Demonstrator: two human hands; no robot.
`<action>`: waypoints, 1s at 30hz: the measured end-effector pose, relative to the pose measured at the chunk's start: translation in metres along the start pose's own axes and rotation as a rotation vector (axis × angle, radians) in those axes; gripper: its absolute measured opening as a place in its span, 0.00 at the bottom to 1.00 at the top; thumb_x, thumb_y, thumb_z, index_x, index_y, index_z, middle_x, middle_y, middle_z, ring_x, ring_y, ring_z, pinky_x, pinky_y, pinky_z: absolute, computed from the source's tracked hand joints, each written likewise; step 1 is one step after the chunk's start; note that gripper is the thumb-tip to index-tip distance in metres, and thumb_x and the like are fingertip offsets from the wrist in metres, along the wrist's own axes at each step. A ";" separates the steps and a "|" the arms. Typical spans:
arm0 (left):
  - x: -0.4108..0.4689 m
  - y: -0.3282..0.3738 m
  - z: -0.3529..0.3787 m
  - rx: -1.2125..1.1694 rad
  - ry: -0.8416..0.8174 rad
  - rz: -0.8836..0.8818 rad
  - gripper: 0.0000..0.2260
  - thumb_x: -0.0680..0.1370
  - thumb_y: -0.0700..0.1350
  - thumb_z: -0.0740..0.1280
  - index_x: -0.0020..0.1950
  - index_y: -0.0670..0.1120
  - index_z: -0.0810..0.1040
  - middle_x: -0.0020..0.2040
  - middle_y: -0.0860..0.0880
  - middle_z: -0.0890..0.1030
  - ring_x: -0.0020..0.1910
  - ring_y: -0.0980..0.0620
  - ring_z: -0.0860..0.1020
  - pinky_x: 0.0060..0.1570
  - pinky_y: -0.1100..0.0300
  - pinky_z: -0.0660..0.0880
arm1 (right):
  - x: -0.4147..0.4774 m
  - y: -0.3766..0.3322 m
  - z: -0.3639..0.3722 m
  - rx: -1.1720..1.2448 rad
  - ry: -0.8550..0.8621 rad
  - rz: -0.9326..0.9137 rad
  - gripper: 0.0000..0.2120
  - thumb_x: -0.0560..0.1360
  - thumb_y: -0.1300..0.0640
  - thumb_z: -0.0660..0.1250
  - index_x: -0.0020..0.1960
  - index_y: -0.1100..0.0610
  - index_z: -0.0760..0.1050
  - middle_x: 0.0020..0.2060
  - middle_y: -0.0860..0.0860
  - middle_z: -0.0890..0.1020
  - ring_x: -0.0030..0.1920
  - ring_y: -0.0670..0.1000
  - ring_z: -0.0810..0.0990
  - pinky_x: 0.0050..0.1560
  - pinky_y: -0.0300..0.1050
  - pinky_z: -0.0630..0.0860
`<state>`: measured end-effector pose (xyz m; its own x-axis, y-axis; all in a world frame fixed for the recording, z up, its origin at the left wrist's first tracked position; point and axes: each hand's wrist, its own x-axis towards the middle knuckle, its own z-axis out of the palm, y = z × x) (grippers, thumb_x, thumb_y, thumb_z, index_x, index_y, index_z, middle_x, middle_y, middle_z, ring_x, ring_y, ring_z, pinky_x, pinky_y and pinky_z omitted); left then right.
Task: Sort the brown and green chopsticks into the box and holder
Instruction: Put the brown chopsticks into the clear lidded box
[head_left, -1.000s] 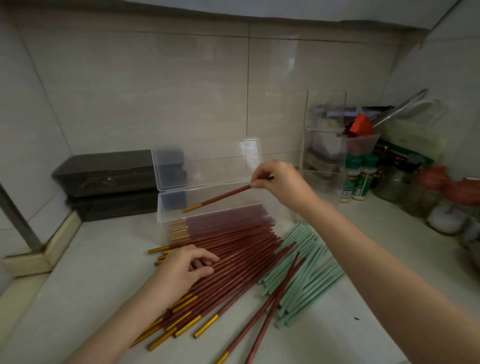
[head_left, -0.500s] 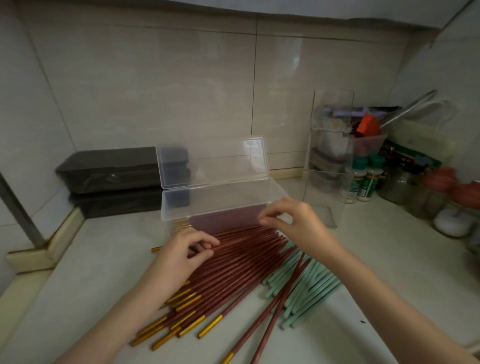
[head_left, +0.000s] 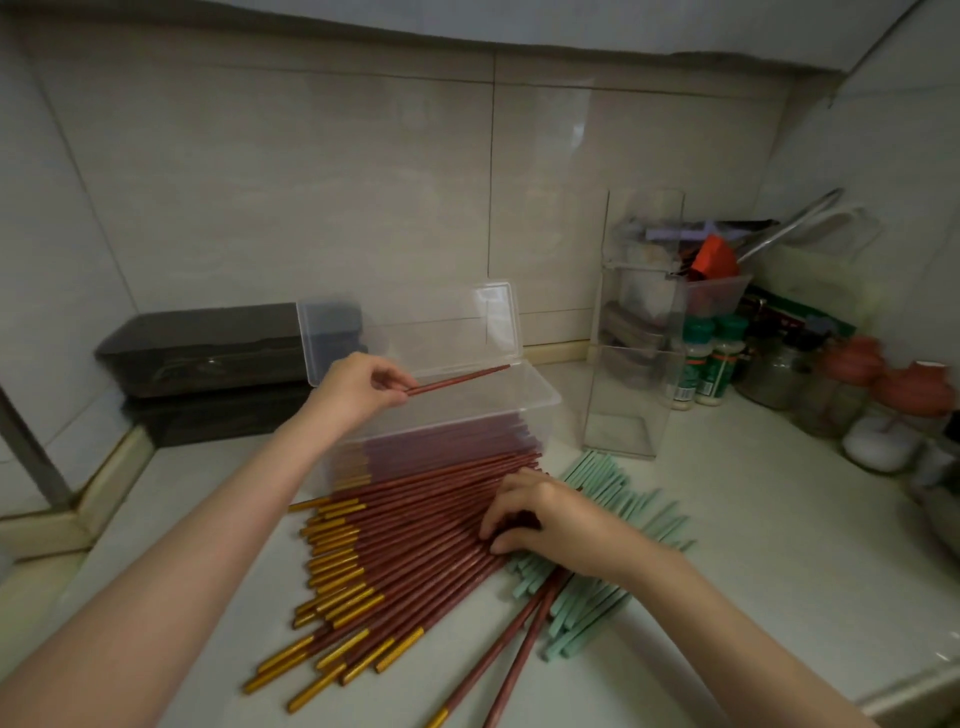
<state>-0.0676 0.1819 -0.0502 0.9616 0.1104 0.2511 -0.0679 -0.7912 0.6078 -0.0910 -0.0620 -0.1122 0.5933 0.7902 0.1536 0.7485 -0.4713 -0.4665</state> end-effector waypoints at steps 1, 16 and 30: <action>0.003 -0.002 0.003 0.010 -0.019 -0.010 0.09 0.71 0.36 0.72 0.50 0.43 0.82 0.45 0.47 0.82 0.37 0.60 0.75 0.39 0.77 0.68 | 0.001 0.000 0.000 0.007 -0.008 0.006 0.07 0.72 0.55 0.71 0.49 0.53 0.80 0.44 0.46 0.75 0.50 0.47 0.70 0.55 0.39 0.66; -0.046 0.010 0.017 -0.094 0.154 0.212 0.09 0.73 0.37 0.69 0.49 0.49 0.82 0.45 0.51 0.81 0.44 0.62 0.77 0.49 0.71 0.71 | 0.008 0.005 -0.003 0.039 -0.072 0.011 0.06 0.71 0.56 0.71 0.47 0.54 0.79 0.46 0.49 0.77 0.51 0.48 0.70 0.57 0.42 0.66; -0.122 -0.033 0.035 -0.046 -0.061 0.091 0.10 0.72 0.42 0.71 0.43 0.59 0.80 0.45 0.58 0.79 0.47 0.63 0.76 0.43 0.72 0.71 | 0.001 -0.002 -0.046 0.063 0.256 -0.017 0.01 0.70 0.61 0.72 0.42 0.58 0.82 0.38 0.45 0.80 0.43 0.44 0.76 0.48 0.33 0.70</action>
<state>-0.1733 0.1739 -0.1275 0.9653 0.0010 0.2612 -0.1666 -0.7678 0.6186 -0.0781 -0.0782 -0.0716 0.6422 0.6691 0.3740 0.7440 -0.4266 -0.5142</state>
